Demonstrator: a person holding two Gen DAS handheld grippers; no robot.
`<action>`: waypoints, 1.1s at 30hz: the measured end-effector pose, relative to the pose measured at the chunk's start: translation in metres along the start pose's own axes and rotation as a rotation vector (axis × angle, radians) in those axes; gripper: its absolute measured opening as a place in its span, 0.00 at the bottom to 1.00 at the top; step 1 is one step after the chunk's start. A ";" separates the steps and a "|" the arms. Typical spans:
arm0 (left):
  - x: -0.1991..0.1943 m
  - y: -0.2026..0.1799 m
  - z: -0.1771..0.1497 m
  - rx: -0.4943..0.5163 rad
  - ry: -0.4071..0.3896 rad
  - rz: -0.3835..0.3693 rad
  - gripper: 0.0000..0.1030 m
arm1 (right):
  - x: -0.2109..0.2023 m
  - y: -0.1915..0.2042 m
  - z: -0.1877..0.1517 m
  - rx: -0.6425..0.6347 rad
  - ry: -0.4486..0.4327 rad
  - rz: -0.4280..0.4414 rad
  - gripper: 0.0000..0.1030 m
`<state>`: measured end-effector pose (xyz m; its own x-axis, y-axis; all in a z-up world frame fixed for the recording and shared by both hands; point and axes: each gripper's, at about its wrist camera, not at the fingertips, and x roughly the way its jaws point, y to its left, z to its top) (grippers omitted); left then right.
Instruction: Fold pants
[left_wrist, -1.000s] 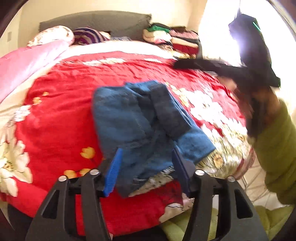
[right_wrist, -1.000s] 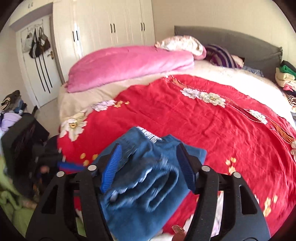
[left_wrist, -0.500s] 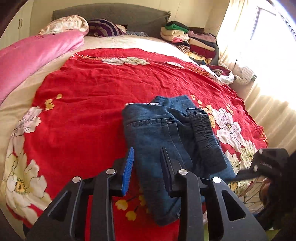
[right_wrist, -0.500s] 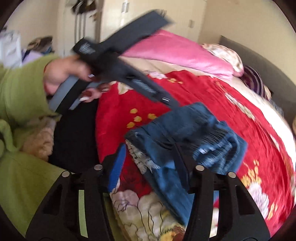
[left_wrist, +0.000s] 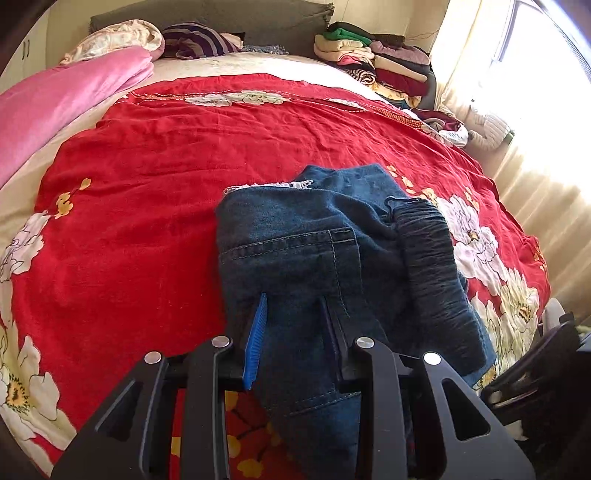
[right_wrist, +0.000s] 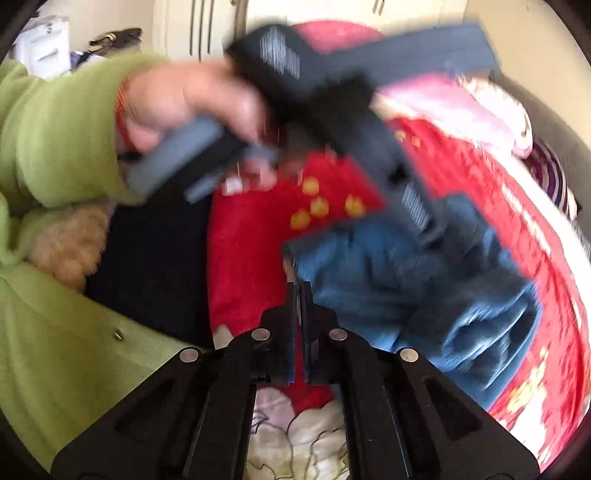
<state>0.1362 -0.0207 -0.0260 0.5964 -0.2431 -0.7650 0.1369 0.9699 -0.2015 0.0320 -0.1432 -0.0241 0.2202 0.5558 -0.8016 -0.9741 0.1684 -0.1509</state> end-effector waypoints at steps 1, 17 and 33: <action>-0.001 0.000 0.000 -0.002 -0.003 -0.001 0.26 | 0.010 0.003 -0.006 0.000 0.037 -0.010 0.00; -0.035 -0.014 -0.006 0.010 -0.086 0.030 0.40 | -0.101 -0.016 -0.011 0.248 -0.290 -0.009 0.38; -0.067 -0.018 -0.004 0.017 -0.169 0.079 0.68 | -0.133 -0.073 -0.020 0.459 -0.436 -0.262 0.81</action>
<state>0.0909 -0.0221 0.0263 0.7298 -0.1613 -0.6643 0.0968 0.9863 -0.1332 0.0733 -0.2456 0.0823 0.5396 0.7108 -0.4512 -0.7870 0.6162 0.0295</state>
